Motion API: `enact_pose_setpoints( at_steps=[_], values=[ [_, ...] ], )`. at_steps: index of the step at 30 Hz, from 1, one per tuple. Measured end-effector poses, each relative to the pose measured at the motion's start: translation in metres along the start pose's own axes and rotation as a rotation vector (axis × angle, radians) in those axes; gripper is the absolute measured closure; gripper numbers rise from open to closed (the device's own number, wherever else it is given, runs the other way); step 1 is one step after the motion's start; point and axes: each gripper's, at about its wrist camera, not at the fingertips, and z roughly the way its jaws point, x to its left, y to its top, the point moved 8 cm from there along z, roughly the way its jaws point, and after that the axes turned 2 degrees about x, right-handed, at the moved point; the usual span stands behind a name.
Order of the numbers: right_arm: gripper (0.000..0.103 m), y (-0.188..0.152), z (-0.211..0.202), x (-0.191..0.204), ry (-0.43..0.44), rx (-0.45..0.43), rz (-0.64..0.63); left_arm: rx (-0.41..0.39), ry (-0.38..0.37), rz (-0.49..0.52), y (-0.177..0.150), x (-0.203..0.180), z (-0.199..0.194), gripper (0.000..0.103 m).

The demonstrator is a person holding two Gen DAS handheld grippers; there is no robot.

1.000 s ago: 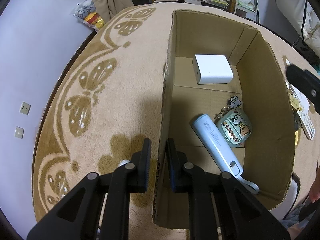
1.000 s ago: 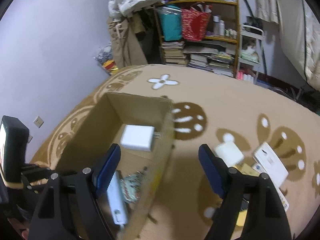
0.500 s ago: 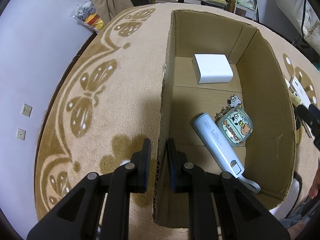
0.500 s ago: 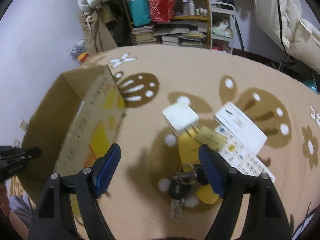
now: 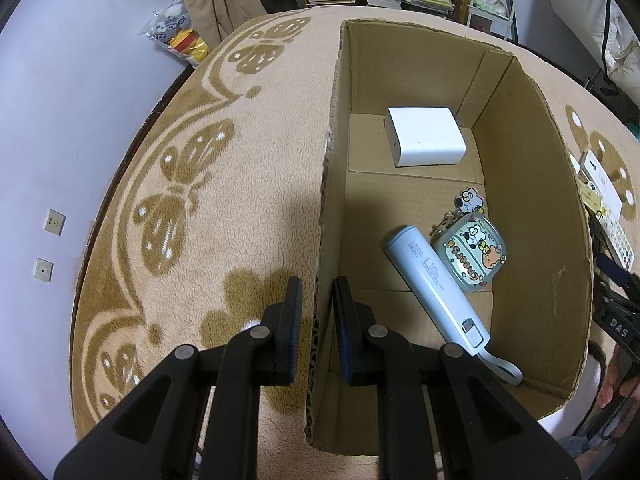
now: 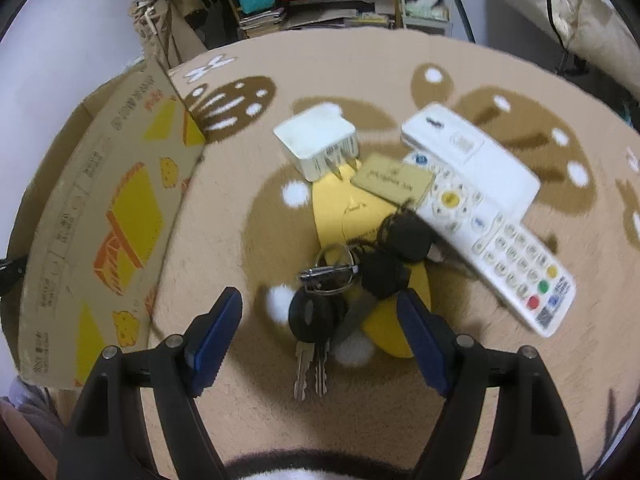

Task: Organize rigid objects
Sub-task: 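Grasp the bunch of keys by the ring with the right tool and lift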

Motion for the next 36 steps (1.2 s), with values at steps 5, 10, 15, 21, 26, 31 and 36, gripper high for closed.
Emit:
enact_pose_setpoints(
  at_steps=[5,10,15,21,26,31,36],
  values=[
    [0.023,0.006,0.0,-0.002,0.012,-0.074,0.02,-0.001,0.002,0.001,0.0,0.0,0.0,0.088],
    [0.032,0.013,0.002,0.0,-0.024,-0.107,0.004,-0.006,0.029,0.022,0.0,-0.003,0.0,0.089],
    [0.076,0.019,0.006,0.006,0.007,-0.12,0.002,-0.007,0.032,0.025,0.0,-0.003,0.0,0.089],
    [0.075,0.013,0.021,0.013,0.084,-0.083,0.053,-0.009,0.041,0.033,-0.001,-0.004,0.0,0.089],
    [0.077,0.013,0.023,0.018,0.059,-0.08,0.021,-0.009,0.046,0.037,-0.001,-0.005,0.0,0.089],
    [0.084,0.013,0.016,0.019,0.022,-0.111,0.016,-0.012,0.047,0.039,-0.001,-0.005,0.0,0.089],
    [0.085,0.018,0.005,0.028,-0.007,-0.138,-0.035,-0.012,0.048,0.041,-0.002,-0.005,0.0,0.089]
  ],
)
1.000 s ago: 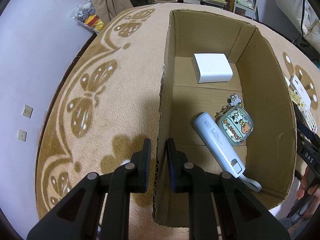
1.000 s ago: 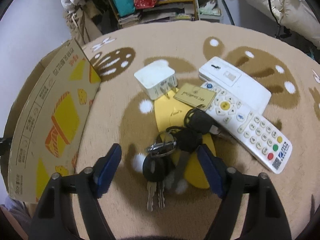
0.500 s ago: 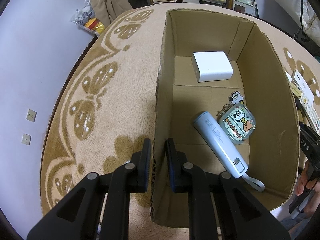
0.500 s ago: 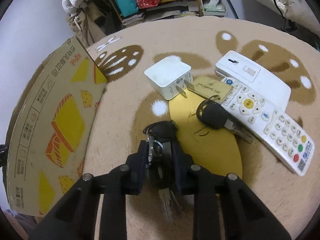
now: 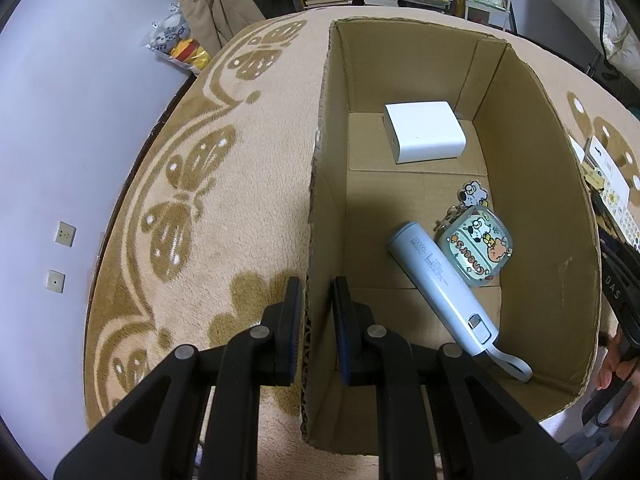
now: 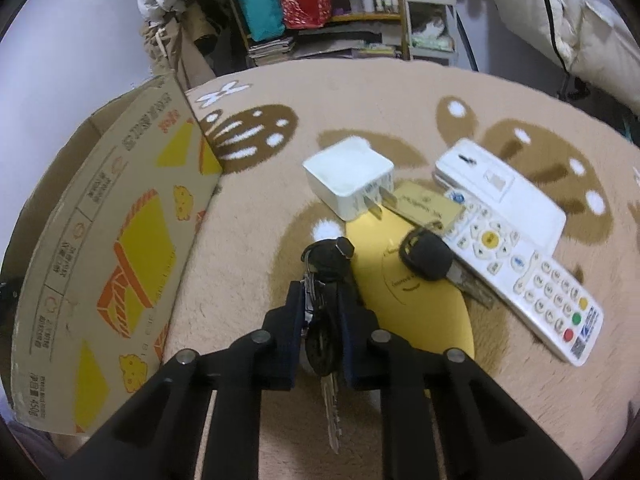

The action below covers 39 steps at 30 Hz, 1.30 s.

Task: Organize rigid objects
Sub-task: 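Grasp the bunch of keys by the ring with the right tool and lift, then carry the keys into the box and open the right tool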

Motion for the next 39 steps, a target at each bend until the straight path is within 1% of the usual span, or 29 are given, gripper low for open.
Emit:
enact_pose_setpoints(
  at_steps=[5,11,16,22,25,32,39],
  values=[
    [0.085,0.013,-0.011,0.008,0.009,-0.033,-0.005,0.001,-0.001,-0.001,0.0,0.0,0.0,0.089],
    [0.085,0.047,-0.035,0.026,0.028,-0.103,-0.035,0.001,-0.001,-0.001,0.0,0.0,0.0,0.089],
    [0.085,0.074,-0.052,0.045,0.027,-0.151,-0.072,0.003,-0.007,-0.005,0.0,0.0,0.0,0.088],
    [0.085,0.093,-0.068,0.068,0.043,-0.193,-0.104,0.003,-0.008,-0.006,0.0,0.0,0.0,0.088],
    [0.085,0.1,-0.073,0.08,0.057,-0.199,-0.113,0.003,-0.009,-0.006,0.0,0.0,0.0,0.088],
    [0.085,0.102,-0.074,0.11,0.114,-0.203,-0.148,0.004,-0.013,-0.008,0.0,0.0,0.0,0.088],
    [0.085,0.087,-0.058,0.139,0.14,-0.167,-0.203,0.005,-0.02,-0.011,-0.001,0.001,0.001,0.088]
  ],
)
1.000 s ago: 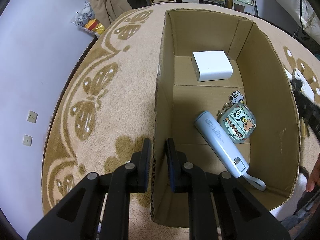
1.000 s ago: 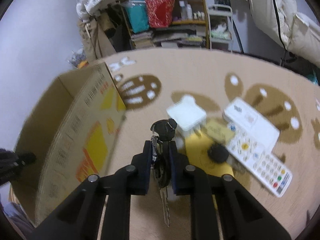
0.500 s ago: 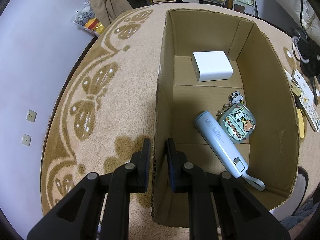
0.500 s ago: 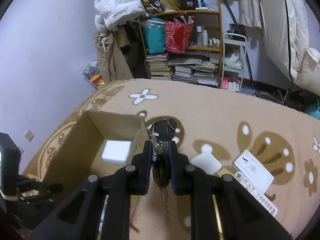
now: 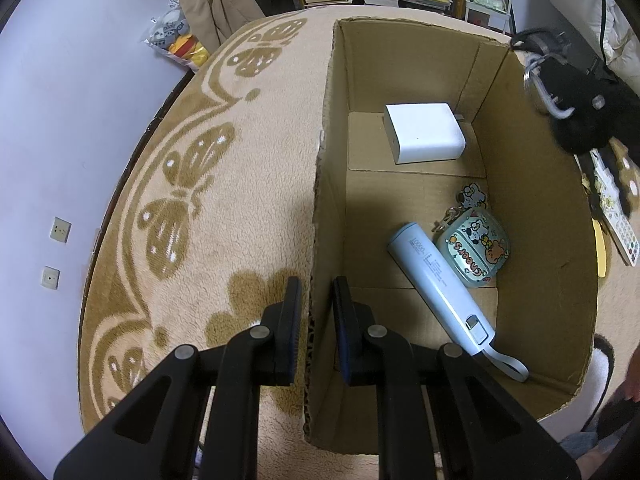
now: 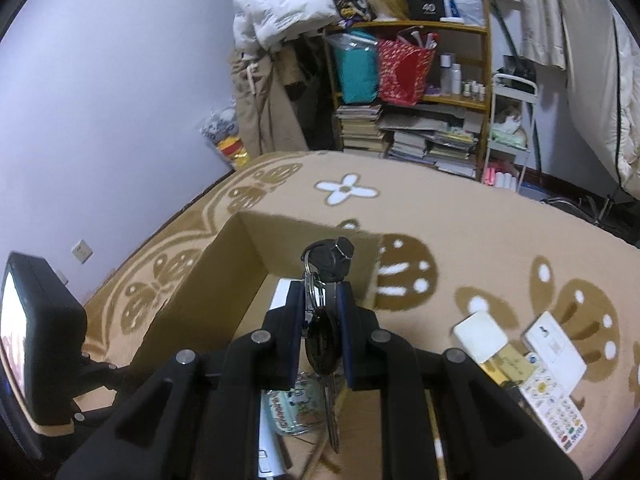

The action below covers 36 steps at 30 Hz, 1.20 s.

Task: Organize rigid objects
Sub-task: 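Carry the keys into the box and open the right tool, then reach the right tool to the small black key fob and grasp it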

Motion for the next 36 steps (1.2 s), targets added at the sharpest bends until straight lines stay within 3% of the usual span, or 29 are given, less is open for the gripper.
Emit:
enact_pose_setpoints(
  at_steps=[12,18,19,22,23,36],
  values=[
    [0.086,-0.019,0.019,0.003,0.04,0.075,0.007,0.003,-0.008,-0.005,0.0,0.001,0.0,0.087],
    [0.083,-0.018,0.008,0.002,0.027,0.06,-0.001,0.003,-0.012,-0.008,0.001,0.002,0.0,0.087],
    [0.078,-0.017,0.006,0.001,0.02,0.057,-0.006,0.003,-0.011,-0.007,0.001,0.002,0.0,0.087],
    [0.04,-0.015,-0.002,-0.008,-0.014,0.032,-0.003,0.004,-0.013,-0.008,0.0,0.002,0.0,0.087],
    [0.037,-0.015,-0.005,-0.012,-0.029,0.018,-0.001,0.003,-0.012,-0.008,0.0,0.002,0.0,0.087],
    [0.036,-0.04,-0.005,-0.1,-0.117,0.077,0.15,0.004,-0.012,-0.008,0.0,0.003,0.001,0.087]
  ],
)
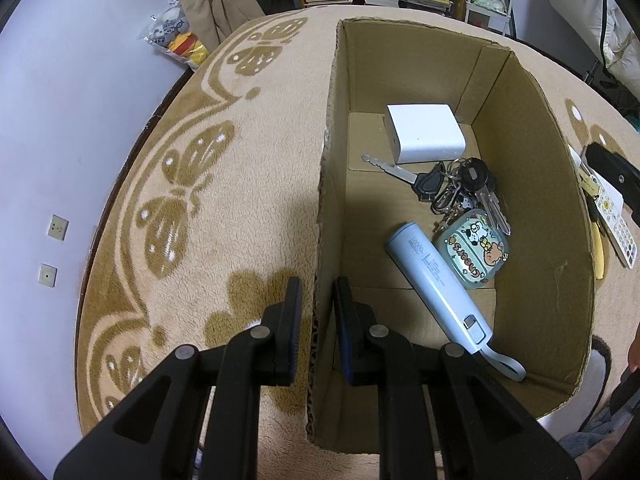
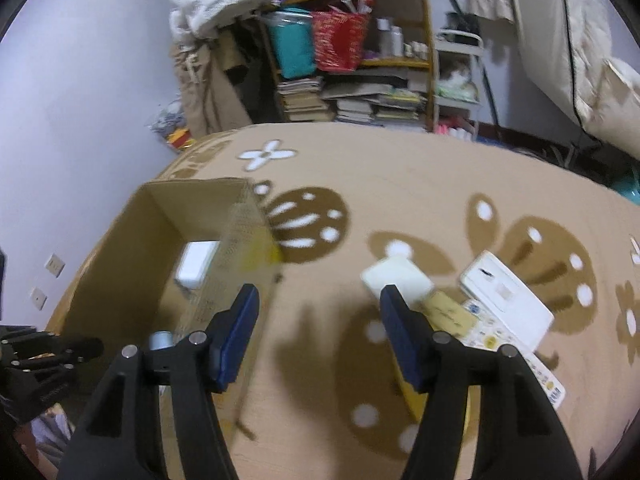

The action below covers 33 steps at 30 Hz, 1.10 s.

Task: Organize rigid objects
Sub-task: 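Reach the right tool to the small black key fob and grasp it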

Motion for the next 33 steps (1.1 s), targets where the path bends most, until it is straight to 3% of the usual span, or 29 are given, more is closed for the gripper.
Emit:
enact_pose_setpoints(
  at_steps=[8,16,18,22,24,26,33],
  values=[
    [0.036,-0.014,0.017,-0.052,-0.067,0.05,0.097,0.0,-0.002,-0.003,-0.001,0.001,0.001,0.087],
    [0.036,-0.029,0.04,-0.078,-0.072,0.128,0.198,0.001,-0.008,-0.005,-0.001,0.001,0.002,0.087],
    [0.042,-0.032,0.044,-0.079,-0.081,0.144,0.199,0.002,-0.008,-0.005,0.0,0.001,0.002,0.087],
    [0.072,-0.036,0.051,-0.084,-0.133,0.165,0.175,0.001,-0.003,-0.002,0.0,0.002,0.001,0.087],
    [0.08,-0.037,0.051,-0.088,-0.145,0.161,0.174,0.002,-0.004,-0.003,0.0,0.002,0.001,0.087],
    [0.099,-0.037,0.049,-0.091,-0.161,0.156,0.17,0.001,-0.003,-0.002,0.0,0.002,0.001,0.087],
    [0.1,-0.036,0.03,-0.087,-0.155,0.085,0.136,0.001,-0.003,-0.003,0.001,0.002,0.0,0.087]
  ],
)
